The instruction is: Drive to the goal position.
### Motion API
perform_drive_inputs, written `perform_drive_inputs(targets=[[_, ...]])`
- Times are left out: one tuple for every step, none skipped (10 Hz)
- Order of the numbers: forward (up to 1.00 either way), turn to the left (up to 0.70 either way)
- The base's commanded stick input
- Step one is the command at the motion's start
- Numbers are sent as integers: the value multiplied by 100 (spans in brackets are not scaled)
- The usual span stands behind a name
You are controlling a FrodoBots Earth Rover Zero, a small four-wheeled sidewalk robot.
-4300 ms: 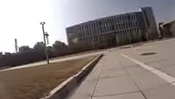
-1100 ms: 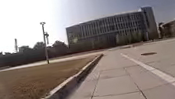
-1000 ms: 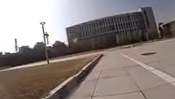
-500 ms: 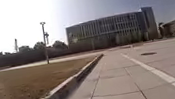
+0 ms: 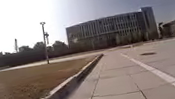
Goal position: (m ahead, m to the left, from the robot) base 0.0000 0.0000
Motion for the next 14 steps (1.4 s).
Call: perform_drive_inputs(targets=[[4, 0], [4, 0], [4, 0], [4, 0], [4, 0], [4, 0], [4, 0], [4, 0], [4, 0], [4, 0], [4, 0], [4, 0], [0, 0], [2, 0]])
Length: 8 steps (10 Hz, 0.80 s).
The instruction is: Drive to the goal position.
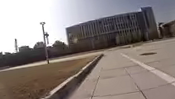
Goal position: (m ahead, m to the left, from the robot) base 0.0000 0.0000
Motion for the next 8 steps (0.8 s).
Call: perform_drive_inputs(targets=[[3, 0], [0, 0], [4, 0], [4, 0], [4, 0], [4, 0], [4, 0], [4, 0]])
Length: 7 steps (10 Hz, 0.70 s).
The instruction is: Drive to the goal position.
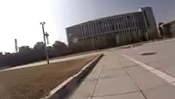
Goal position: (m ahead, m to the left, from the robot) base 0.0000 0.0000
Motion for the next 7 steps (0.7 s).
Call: perform_drive_inputs(targets=[[4, 0], [0, 0], [4, 0], [4, 0], [4, 0], [4, 0], [4, 0]])
